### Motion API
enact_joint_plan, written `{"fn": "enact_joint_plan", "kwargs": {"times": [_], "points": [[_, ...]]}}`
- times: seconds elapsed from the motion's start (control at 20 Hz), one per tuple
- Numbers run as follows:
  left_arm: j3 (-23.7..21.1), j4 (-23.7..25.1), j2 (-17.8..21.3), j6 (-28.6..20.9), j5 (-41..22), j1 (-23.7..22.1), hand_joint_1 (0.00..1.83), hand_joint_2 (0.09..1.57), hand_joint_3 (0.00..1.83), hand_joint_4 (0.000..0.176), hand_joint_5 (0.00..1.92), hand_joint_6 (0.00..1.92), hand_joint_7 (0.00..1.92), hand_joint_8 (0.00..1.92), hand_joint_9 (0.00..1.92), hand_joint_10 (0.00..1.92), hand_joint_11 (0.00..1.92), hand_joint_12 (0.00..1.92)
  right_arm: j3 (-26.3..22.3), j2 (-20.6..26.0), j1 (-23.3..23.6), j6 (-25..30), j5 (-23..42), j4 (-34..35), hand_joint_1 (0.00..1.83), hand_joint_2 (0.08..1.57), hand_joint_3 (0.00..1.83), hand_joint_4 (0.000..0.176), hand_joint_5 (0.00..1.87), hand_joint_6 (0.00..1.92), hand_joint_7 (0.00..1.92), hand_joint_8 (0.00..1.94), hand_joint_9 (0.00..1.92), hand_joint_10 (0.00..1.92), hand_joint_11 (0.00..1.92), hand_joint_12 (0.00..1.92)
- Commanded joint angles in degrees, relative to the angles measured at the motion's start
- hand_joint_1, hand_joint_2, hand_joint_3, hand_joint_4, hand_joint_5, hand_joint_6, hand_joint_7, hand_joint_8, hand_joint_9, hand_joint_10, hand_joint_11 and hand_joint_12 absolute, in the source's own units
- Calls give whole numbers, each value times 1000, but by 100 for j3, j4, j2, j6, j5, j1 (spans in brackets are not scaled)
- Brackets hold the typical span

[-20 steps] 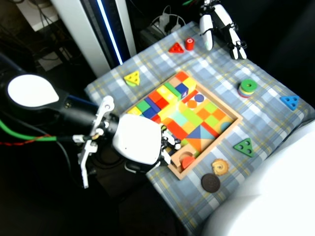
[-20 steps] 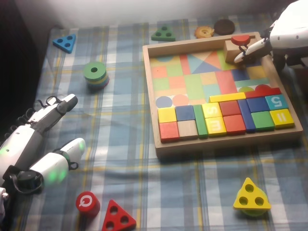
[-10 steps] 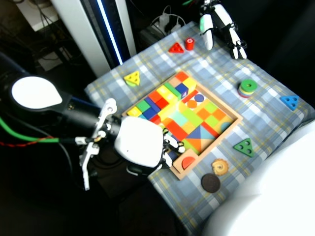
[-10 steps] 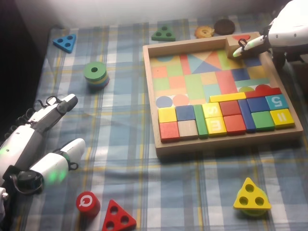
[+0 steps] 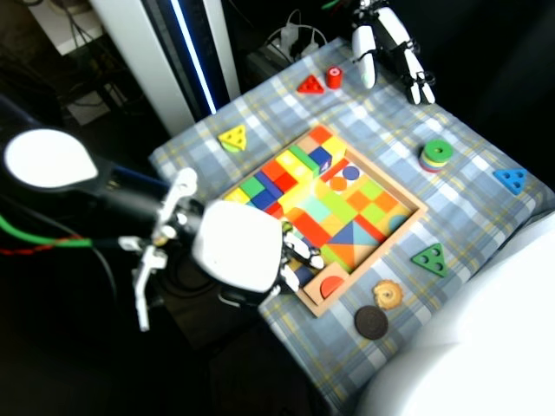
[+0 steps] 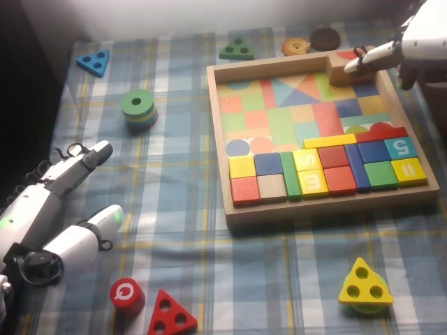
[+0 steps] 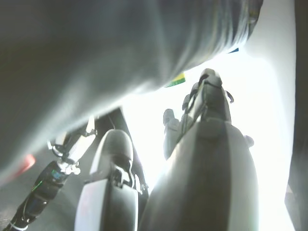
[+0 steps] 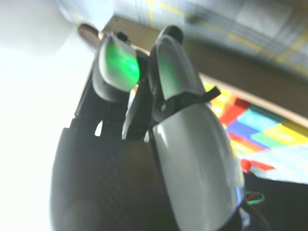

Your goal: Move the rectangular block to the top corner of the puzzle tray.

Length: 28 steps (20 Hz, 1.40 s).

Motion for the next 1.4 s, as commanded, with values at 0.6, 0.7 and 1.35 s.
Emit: {"fn": "enact_joint_plan", "kwargs": {"times": [0.6, 0.7, 1.35], "points": [[-8, 183, 52, -38, -814, 9, 693, 1345, 2, 85, 275, 0, 63, 0, 19, 0, 0, 0, -1864, 1651, -59, -4382, 759, 4764, 1465, 1258, 21, 30, 317, 2, 1242, 1941, 1514, 1921, 1585, 1921], [-7, 172, 50, -39, -813, 9, 691, 1347, 3, 71, 279, 2, 64, 1, 23, 3, 0, 0, -2096, 1763, -360, -5102, 1125, 5580, 1548, 1234, 7, 25, 329, 5, 1330, 1941, 1566, 1921, 1608, 1921], [-5, 139, 42, -53, -810, 5, 710, 1353, 2, 88, 224, 5, 57, 0, 33, 4, 0, 0, -3307, 1773, -4664, -7897, 6296, 10580, 1555, 1285, 0, 0, 348, 10, 1110, 1941, 1490, 1921, 1511, 1921]]}}
